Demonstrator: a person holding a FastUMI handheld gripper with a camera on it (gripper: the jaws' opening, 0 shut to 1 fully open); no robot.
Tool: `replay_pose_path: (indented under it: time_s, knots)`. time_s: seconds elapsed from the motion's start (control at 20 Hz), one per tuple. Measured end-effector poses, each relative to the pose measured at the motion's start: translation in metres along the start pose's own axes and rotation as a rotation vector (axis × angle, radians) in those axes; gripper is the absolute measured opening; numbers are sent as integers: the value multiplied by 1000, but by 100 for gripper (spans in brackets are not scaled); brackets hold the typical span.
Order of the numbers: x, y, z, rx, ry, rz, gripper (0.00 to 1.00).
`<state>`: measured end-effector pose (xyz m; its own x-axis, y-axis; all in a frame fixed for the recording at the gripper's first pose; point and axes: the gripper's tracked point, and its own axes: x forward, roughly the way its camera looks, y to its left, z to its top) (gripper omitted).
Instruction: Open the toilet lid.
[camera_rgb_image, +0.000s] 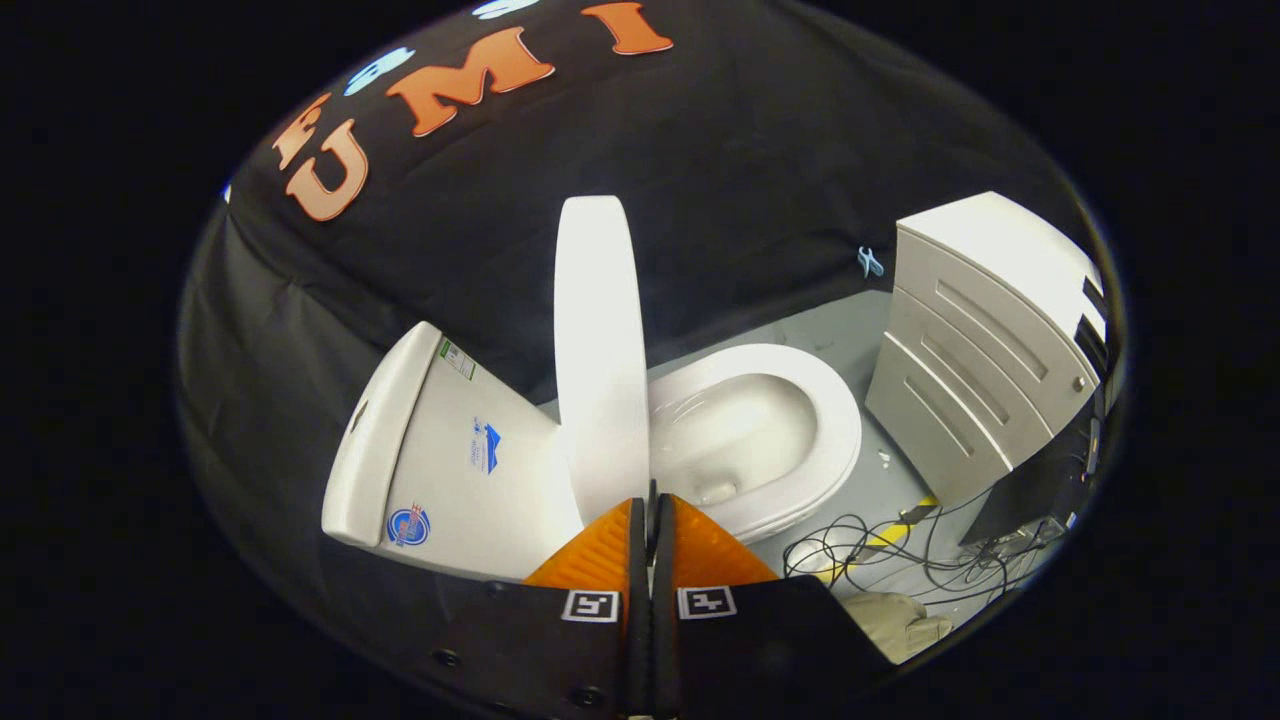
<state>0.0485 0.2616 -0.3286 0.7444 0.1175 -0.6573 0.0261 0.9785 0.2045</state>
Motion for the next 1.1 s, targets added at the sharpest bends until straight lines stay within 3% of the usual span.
replay_pose_path:
  time_s: [1.1]
  knots:
    - [-13,142,-32,-274,-85,-9,8]
